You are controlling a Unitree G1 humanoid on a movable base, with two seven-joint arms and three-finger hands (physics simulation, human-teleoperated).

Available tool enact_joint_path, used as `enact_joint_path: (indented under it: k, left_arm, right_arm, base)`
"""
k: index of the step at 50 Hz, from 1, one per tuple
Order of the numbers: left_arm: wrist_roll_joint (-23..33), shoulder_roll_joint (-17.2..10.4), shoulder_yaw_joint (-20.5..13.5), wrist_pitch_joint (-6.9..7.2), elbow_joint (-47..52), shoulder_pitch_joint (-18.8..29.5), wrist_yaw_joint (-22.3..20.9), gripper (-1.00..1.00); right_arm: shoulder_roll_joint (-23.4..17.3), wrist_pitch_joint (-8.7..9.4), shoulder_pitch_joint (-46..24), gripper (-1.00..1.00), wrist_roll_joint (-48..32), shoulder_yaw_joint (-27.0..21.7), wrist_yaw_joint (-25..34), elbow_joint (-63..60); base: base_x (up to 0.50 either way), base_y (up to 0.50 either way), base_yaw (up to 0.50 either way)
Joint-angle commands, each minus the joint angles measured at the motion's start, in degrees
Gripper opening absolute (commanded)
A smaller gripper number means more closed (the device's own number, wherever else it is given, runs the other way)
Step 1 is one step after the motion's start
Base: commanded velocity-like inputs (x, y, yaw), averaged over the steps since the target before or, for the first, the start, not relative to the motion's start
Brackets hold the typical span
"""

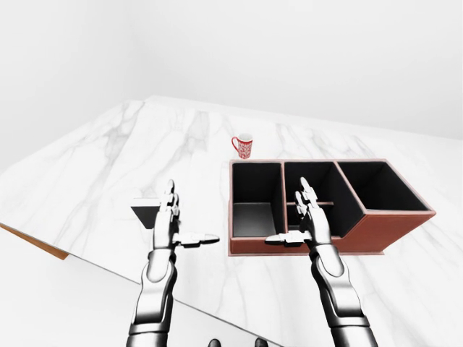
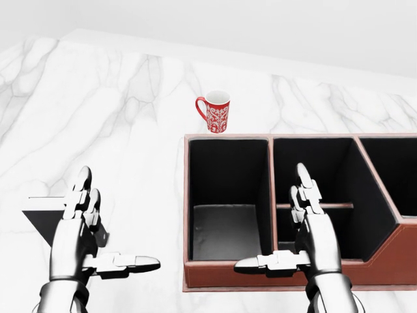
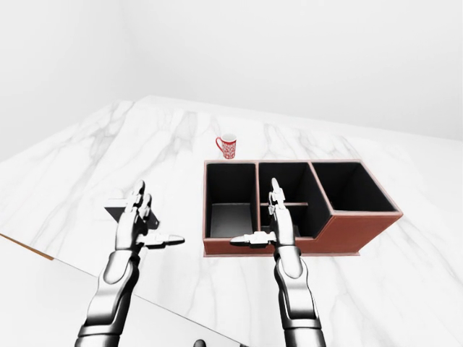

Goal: Pick up the book and place it in the right compartment of the caddy.

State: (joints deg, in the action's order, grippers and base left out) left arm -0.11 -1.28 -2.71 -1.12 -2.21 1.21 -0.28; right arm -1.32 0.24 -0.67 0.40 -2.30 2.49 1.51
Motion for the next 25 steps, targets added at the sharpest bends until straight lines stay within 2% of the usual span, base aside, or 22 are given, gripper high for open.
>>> enact_joint_path:
  k: [1,2,3,4,5,7,8,9,10,11,12,13,15,16,17,18,19,21,23,25]
  left_arm:
    - [0.01,-0.40,-0.67,0.27,0.49,0.56,0.89,1.00]
    - [1.00,-0.76,-0.82,0.31,0.73,0.89,1.45,1.00]
    - [1.74,-1.04,-1.03,0.78,1.10,1.19,1.87,1.00]
    - [1.82,-1.02,-1.07,0.81,1.12,1.21,1.86,1.00]
    - [3.40,-1.56,-1.09,2.17,2.29,1.42,2.28,1.00]
    - [10.62,-3.37,-0.20,3.45,2.25,2.36,2.79,1.00]
    - [14.24,-4.03,0.27,4.49,1.71,2.75,2.59,1.00]
    - [16.37,-4.44,-0.69,6.12,2.42,3.67,2.90,1.00]
    - [18.71,-4.85,-0.76,6.12,2.60,4.09,2.69,1.00]
    - [21.50,-5.29,-0.78,6.12,3.10,4.32,2.81,1.00]
    - [25.12,-6.10,-1.31,6.12,5.60,5.06,3.21,1.00]
    - [28.47,-6.66,-1.33,6.12,8.03,5.50,1.67,1.00]
    - [32.82,-7.29,-1.97,6.12,9.50,6.61,0.80,1.00]
    - [37.44,-8.75,-1.74,6.12,11.76,7.89,-1.80,1.00]
    - [38.25,-8.32,-2.20,6.12,11.84,8.01,-2.39,1.00]
    - [41.39,-10.14,-2.40,6.12,13.33,10.30,-5.81,1.00]
    - [43.29,-10.89,-3.01,6.12,13.21,11.69,-6.91,1.00]
    - [44.62,-11.22,-4.28,6.12,13.47,13.41,-9.36,1.00]
    - [47.25,-13.23,-5.00,6.12,11.78,15.51,-11.45,1.00]
    - [48.84,-13.87,-5.30,6.12,10.68,15.94,-12.77,1.00]
  right_arm:
    - [-0.10,-0.33,0.19,1.00,-0.23,-0.11,0.13,-0.20]
    - [-0.08,-0.29,0.24,1.00,-0.20,-0.11,0.17,-0.32]
    - [-0.01,-3.01,0.04,1.00,-0.29,-0.17,0.17,2.53]
    - [-0.02,-3.20,0.01,1.00,-0.29,-0.17,0.17,2.73]
    - [-0.12,-0.27,0.33,1.00,-0.18,-0.08,0.18,-0.54]
    - [-0.15,0.22,0.32,1.00,-0.07,-0.21,0.26,-1.05]
    - [-0.13,0.27,0.30,1.00,-0.10,-0.20,0.26,-1.07]
    - [-0.13,0.13,0.18,1.00,-0.20,-0.17,0.25,-0.76]
    - [-0.11,-0.77,0.07,1.00,-0.25,-0.19,0.27,0.30]
    - [-0.05,-4.26,-0.29,1.00,-0.36,-0.28,0.30,4.21]
    - [-0.17,-0.64,-0.26,1.00,-0.28,-0.18,0.17,0.60]
    - [-0.15,0.19,-0.16,1.00,-0.30,-0.11,0.15,-0.33]
    - [-0.13,-0.10,-0.21,1.00,-0.45,-0.08,0.13,0.00]
    - [-0.16,-0.02,-0.23,1.00,-0.43,-0.09,0.20,0.01]
    - [-0.15,-0.02,-0.24,1.00,-0.43,-0.10,0.21,0.01]
    - [-0.16,-0.27,-0.22,1.00,-0.40,-0.18,0.22,0.33]
    - [-0.22,0.69,-0.23,1.00,-0.35,-0.20,0.24,-0.65]
    - [-0.25,0.50,-0.36,1.00,-0.22,-0.35,0.31,-0.38]
    - [-0.22,-0.32,-0.50,1.00,-0.35,-0.31,0.28,0.77]
    - [-0.18,-0.45,-0.38,1.00,-0.37,-0.20,0.35,0.87]
  base:
    - [0.00,0.00,0.00]
    - [0.00,0.00,0.00]
    - [0.00,0.00,0.00]
    - [0.00,0.00,0.00]
    - [0.00,0.00,0.00]
    - [0.00,0.00,0.00]
    - [0.00,0.00,0.00]
    - [0.00,0.00,0.00]
    - [0.00,0.00,0.00]
    - [0.00,0.00,0.00]
    - [0.00,0.00,0.00]
    - [0.00,0.00,0.00]
    - [0.00,0.00,0.00]
    - [0.00,0.00,0.00]
    - [0.00,0.00,0.00]
    - [0.00,0.00,0.00]
    - [0.00,0.00,0.00]
    - [0.00,0.00,0.00]
    - [0.00,0.00,0.00]
    - [0.00,0.00,0.00]
